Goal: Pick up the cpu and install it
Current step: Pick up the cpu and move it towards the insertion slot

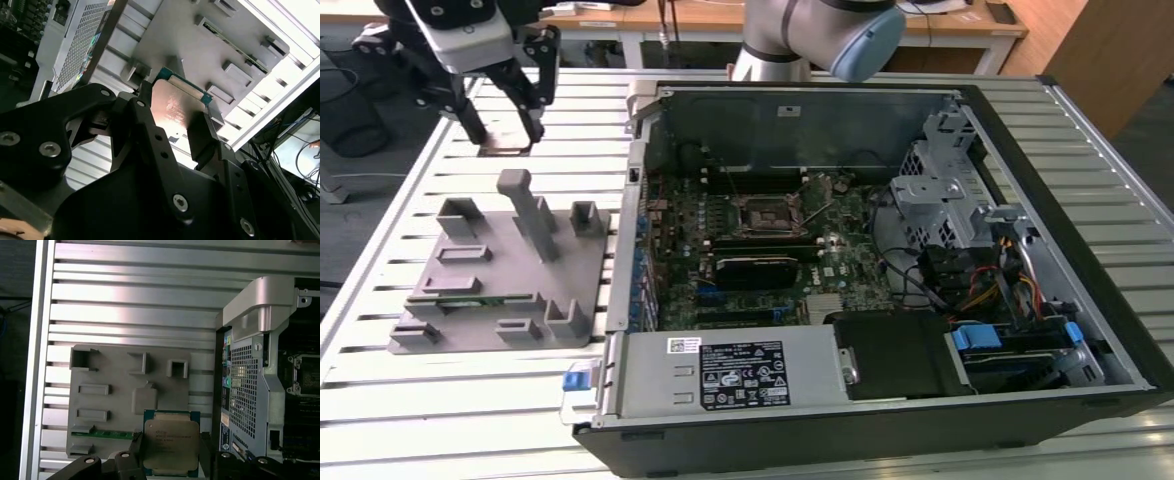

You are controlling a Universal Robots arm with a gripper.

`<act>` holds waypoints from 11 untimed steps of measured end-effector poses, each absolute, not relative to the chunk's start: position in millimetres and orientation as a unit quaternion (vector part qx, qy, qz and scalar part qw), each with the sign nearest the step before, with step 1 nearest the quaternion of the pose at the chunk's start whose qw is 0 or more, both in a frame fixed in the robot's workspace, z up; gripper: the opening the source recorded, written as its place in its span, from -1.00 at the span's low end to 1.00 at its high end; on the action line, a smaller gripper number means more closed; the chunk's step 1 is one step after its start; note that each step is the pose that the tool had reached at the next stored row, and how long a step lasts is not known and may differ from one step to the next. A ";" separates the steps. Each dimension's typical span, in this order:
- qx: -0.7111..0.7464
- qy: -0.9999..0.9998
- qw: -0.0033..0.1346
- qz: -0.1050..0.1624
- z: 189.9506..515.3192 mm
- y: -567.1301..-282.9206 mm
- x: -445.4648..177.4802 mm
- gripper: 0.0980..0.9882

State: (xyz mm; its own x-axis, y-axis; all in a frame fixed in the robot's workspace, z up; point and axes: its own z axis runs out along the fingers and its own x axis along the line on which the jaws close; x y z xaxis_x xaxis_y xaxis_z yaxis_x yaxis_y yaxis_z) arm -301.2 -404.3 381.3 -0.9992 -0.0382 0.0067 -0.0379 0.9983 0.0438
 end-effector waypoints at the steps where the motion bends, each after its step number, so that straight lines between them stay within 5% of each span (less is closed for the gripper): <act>1: 0.019 -1.000 0.004 -0.022 381.2 -404.3 -297.9 -0.03; 11: 0.019 -1.000 0.004 -0.022 380.1 -404.1 -264.9 -0.03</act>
